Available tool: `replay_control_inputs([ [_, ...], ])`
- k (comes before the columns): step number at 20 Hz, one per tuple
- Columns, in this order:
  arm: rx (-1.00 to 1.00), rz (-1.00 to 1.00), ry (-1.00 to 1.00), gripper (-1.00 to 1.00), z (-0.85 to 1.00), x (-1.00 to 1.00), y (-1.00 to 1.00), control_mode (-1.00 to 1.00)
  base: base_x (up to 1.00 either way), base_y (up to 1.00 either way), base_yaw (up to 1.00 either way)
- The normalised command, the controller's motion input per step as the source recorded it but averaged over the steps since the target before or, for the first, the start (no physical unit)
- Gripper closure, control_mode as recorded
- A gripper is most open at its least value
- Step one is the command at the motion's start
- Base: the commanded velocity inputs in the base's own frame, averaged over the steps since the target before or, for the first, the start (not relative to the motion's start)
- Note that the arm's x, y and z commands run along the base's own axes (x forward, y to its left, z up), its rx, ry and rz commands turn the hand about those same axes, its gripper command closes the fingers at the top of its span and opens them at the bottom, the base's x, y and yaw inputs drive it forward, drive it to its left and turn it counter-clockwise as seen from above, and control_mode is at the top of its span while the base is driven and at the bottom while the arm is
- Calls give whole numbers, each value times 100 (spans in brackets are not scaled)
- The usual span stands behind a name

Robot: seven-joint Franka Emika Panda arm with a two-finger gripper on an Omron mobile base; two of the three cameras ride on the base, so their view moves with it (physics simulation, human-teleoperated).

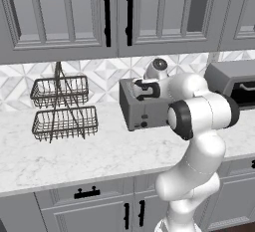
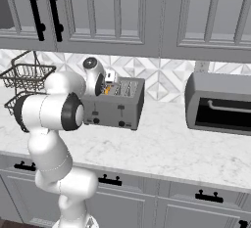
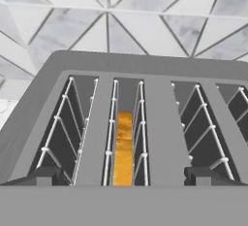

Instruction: Start the toaster. Once the lever pops up, take the bread to the plate on the dining counter.

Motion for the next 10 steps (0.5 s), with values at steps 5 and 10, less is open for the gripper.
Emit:
replay_control_inputs([
  [5,0,0,0,-100,-4,-4,0,-100,0,0,0],
  [10,0,0,0,-100,0,0,0,-100,0,0,0],
])
